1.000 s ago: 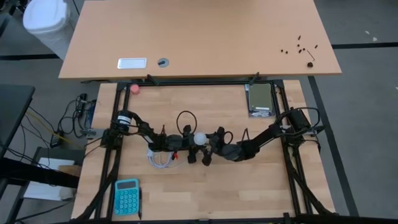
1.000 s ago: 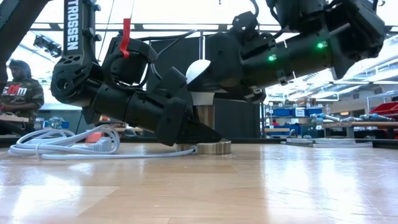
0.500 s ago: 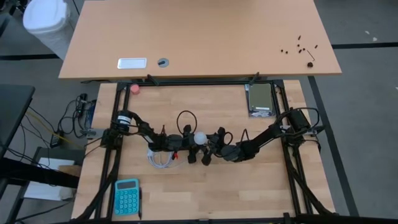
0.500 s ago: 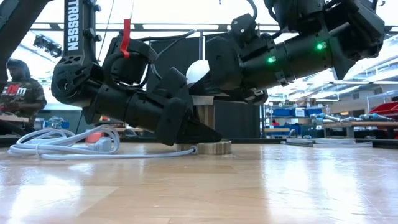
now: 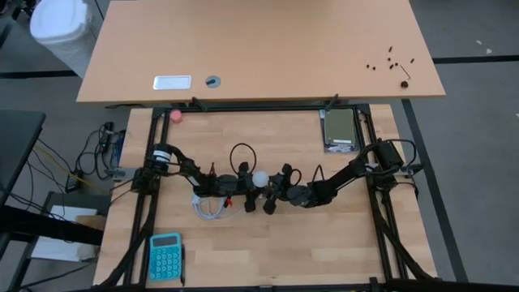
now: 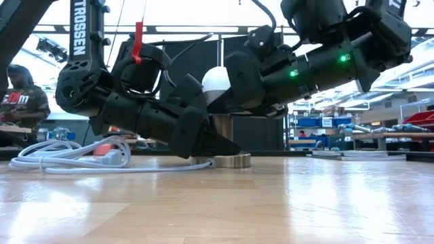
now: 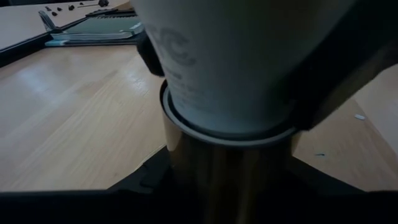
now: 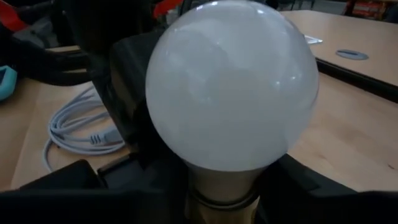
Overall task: Screw lightbulb
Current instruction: Remove the lightbulb from the lamp
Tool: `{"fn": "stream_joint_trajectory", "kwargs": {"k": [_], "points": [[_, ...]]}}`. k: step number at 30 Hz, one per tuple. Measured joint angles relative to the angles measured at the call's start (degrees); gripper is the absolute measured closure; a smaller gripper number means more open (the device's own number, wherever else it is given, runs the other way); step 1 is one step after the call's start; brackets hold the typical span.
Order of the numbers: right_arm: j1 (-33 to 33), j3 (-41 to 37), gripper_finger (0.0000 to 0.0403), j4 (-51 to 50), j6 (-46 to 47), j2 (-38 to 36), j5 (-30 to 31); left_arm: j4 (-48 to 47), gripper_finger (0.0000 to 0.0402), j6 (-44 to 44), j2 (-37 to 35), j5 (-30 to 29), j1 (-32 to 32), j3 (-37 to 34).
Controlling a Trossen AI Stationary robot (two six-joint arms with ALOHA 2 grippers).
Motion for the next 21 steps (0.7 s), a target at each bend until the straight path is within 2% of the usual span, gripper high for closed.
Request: {"fn": "stream_joint_trajectory", "kwargs": {"k": [8, 14, 19, 21], "points": [[-2.2, -3.8, 0.024, 6.9, -1.8, 0.0, -7.4, -0.3, 0.0219, -0.3, 0.0, 0.8, 0.0, 0.1], [-5.6, -7.2, 0.0242, 12.9, -4.9, 0.0, -17.7, -0.4, 0.0219, -0.3, 0.0, 1.0, 0.0, 0.2], [-8.0, -8.1, 0.0243, 14.4, -9.3, 0.0, -25.2, -0.3, 0.0219, 0.1, 0.0, 1.0, 0.0, 0.0], [-9.2, -8.1, 0.0243, 14.6, -11.6, 0.0, -29.9, -0.3, 0.0219, 0.3, 0.0, 0.9, 0.0, -0.2]]}}
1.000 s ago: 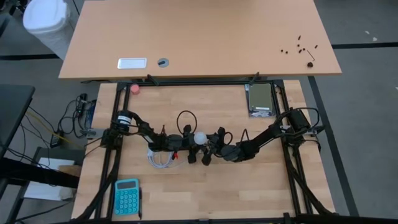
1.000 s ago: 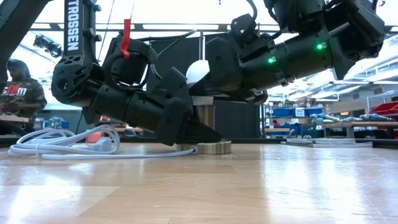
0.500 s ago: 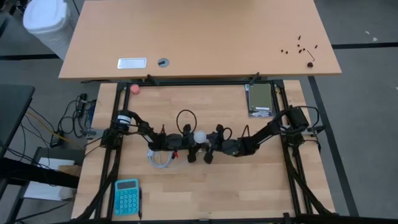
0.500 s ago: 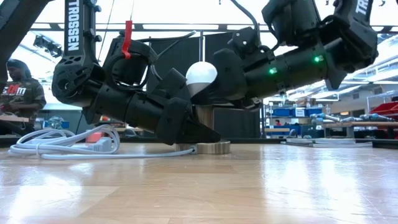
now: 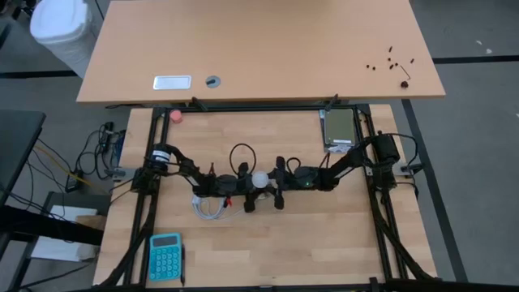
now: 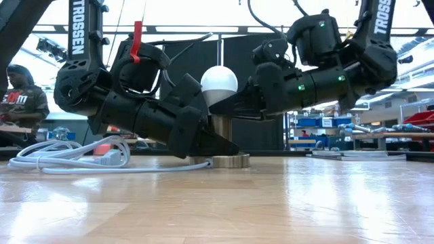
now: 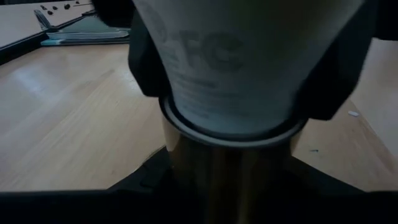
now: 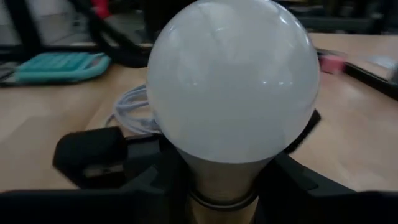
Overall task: Screw lightbulb
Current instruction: Remove the lightbulb from the lamp
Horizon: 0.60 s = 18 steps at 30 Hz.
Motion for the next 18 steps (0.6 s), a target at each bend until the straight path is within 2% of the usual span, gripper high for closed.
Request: {"fn": "stream_joint_trajectory", "kwargs": {"k": [8, 11, 14, 18], "points": [[-7.8, 0.4, 0.0243, -0.6, -3.7, 0.0, -25.7, 4.0, 0.0219, 0.5, 0.1, 1.7, -0.1, -2.1], [-10.6, 0.5, 0.0243, -0.7, -4.2, 0.0, -33.1, 3.9, 0.0219, 0.4, 0.2, 2.0, 0.0, -1.8], [-12.3, 0.5, 0.0241, -0.7, -4.8, 0.0, -37.0, 3.7, 0.0219, 0.5, 0.2, 2.3, 0.0, -1.5], [-13.0, 0.5, 0.0239, -0.7, -5.0, 0.0, -38.0, 3.8, 0.0219, 0.5, 0.1, 2.2, 0.0, -1.5]]}}
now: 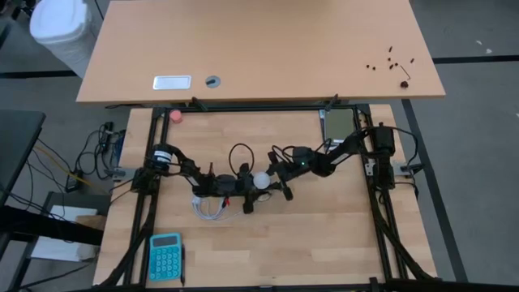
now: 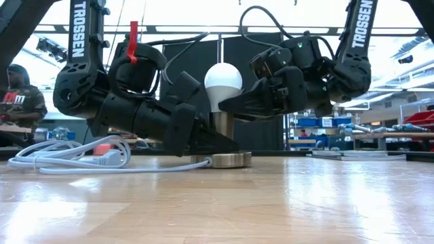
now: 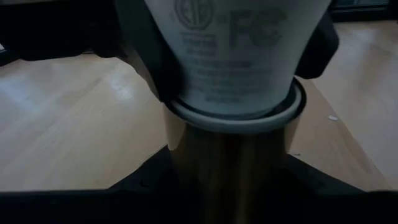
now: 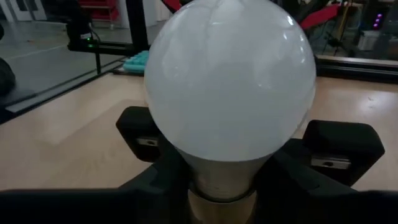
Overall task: Screw lightbulb
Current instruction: Remove the lightbulb from the lamp
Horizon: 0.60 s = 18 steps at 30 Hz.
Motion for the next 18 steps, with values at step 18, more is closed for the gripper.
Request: {"fn": "stream_joint_trajectory", "kwargs": {"k": [18], "points": [[7.0, -0.2, 0.0096, -11.2, 7.6, -8.6, 19.9, 0.0, 0.0219, -0.2, -0.1, -0.8, 0.0, -0.3]]}}
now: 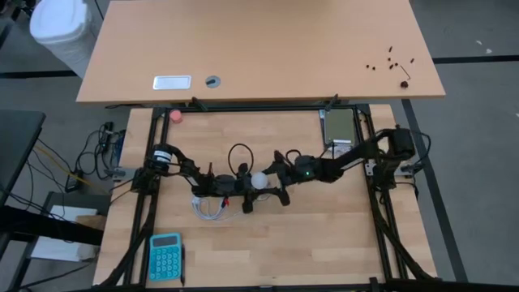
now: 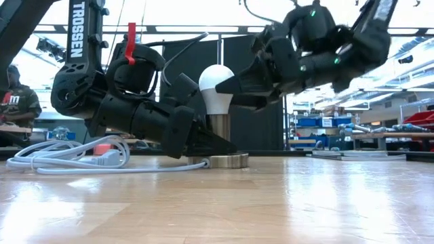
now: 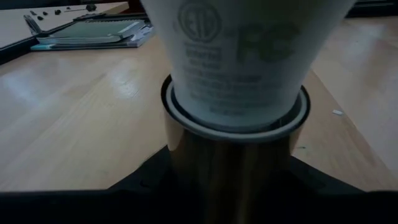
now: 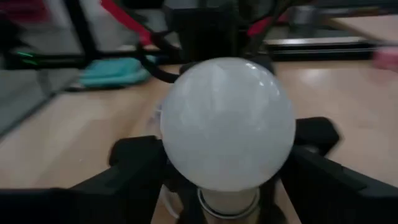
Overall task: Screw lightbulb
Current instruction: Remove the lightbulb from the lamp
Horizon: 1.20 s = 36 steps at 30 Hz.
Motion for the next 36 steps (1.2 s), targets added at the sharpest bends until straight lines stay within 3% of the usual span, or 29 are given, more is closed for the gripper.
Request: {"fn": "stream_joint_trajectory", "kwargs": {"k": [5, 11, 15, 23, 29, 36], "points": [[6.6, 0.0, 0.0095, -5.4, 1.8, -4.0, 16.9, 0.0, 0.0219, 0.0, 0.0, 0.2, 0.0, 0.0], [14.1, 1.6, 0.0095, -13.4, 12.3, -3.2, 34.3, 0.0, 0.0219, -0.2, 0.0, 0.4, 0.0, 0.0], [18.4, 2.0, 0.0095, -13.0, 13.8, -1.9, 46.5, 0.0, 0.0219, -0.2, 0.0, 0.4, 0.0, 0.0], [19.2, 6.1, 0.0095, -9.0, 16.4, 6.2, 47.9, 0.1, 0.0219, -0.3, 0.0, 0.4, 0.0, 0.0], [19.3, 10.7, 0.0095, 1.2, 10.1, 13.8, 56.3, 0.2, 0.0219, -0.4, 0.0, 0.3, 0.0, 0.0], [19.3, 13.4, 0.01, 11.7, 3.2, 19.1, 60.2, 0.1, 0.0219, -0.4, 0.0, 0.2, 0.0, 0.0]]}}
